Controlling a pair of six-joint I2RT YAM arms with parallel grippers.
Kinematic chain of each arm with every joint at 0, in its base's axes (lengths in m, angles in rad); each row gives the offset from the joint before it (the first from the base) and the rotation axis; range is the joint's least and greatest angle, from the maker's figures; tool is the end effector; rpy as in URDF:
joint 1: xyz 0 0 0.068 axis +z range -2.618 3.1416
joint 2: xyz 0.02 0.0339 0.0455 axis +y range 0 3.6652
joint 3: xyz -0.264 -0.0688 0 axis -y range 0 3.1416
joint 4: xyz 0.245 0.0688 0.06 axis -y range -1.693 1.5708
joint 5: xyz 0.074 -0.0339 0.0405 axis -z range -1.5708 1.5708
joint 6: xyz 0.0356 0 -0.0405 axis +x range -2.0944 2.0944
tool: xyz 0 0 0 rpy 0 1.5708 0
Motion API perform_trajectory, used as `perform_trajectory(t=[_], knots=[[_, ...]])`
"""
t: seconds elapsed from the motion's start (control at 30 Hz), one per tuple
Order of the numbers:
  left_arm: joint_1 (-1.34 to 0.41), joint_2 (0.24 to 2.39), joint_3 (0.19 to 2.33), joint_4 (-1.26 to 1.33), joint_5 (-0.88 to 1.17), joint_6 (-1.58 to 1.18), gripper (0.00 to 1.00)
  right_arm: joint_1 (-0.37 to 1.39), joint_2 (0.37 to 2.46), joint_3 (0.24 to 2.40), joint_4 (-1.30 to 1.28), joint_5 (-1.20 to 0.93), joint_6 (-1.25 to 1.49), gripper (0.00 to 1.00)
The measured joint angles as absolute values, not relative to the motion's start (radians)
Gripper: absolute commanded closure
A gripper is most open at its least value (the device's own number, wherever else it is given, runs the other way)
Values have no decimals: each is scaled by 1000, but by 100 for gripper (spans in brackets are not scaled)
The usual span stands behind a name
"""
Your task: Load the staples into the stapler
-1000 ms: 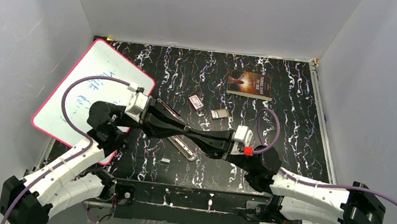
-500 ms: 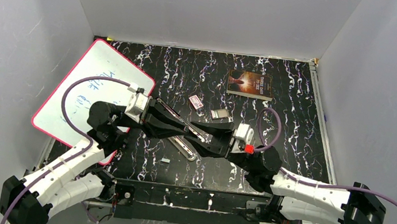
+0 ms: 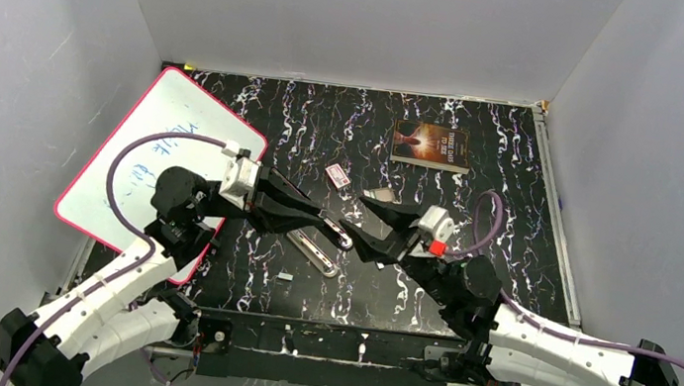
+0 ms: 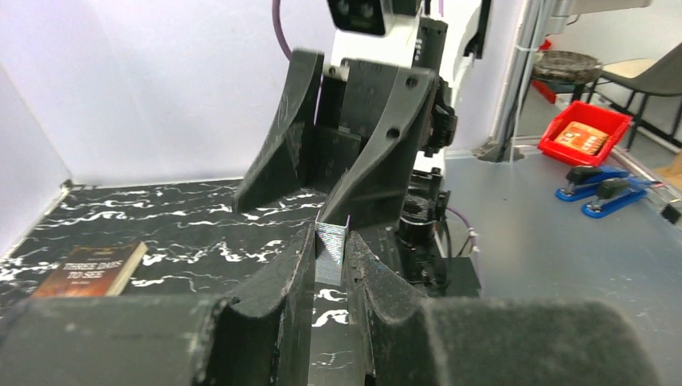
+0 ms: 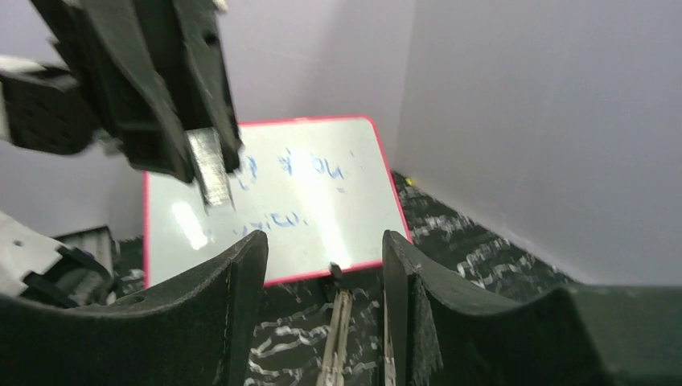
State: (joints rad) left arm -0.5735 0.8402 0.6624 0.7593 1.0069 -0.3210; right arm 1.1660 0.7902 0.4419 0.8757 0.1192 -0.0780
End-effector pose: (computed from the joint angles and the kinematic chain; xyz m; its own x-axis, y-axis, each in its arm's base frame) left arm 0.1293 -0.1193 0.3769 0.1591 -0.3035 -0.9394 0.9837 -0.0316 0.1769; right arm 0.0746 0.1633 0.3289 0.2656 0.4234 -0.8662 -0.8541 0.5201 -0.0077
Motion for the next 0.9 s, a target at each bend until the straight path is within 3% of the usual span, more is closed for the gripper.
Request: perform_trajectory(t=[0.17,0.37,0.9], knots=[[-574,832,730,608,972,-214,100,1166,830,454,724,274,-87,36],[-574,831,779,424,928,-98,100,1119,1016,599,452,393,-27,33],[-577,925,915,-26,820,219,100,569,1224,804,0,27,432,32]])
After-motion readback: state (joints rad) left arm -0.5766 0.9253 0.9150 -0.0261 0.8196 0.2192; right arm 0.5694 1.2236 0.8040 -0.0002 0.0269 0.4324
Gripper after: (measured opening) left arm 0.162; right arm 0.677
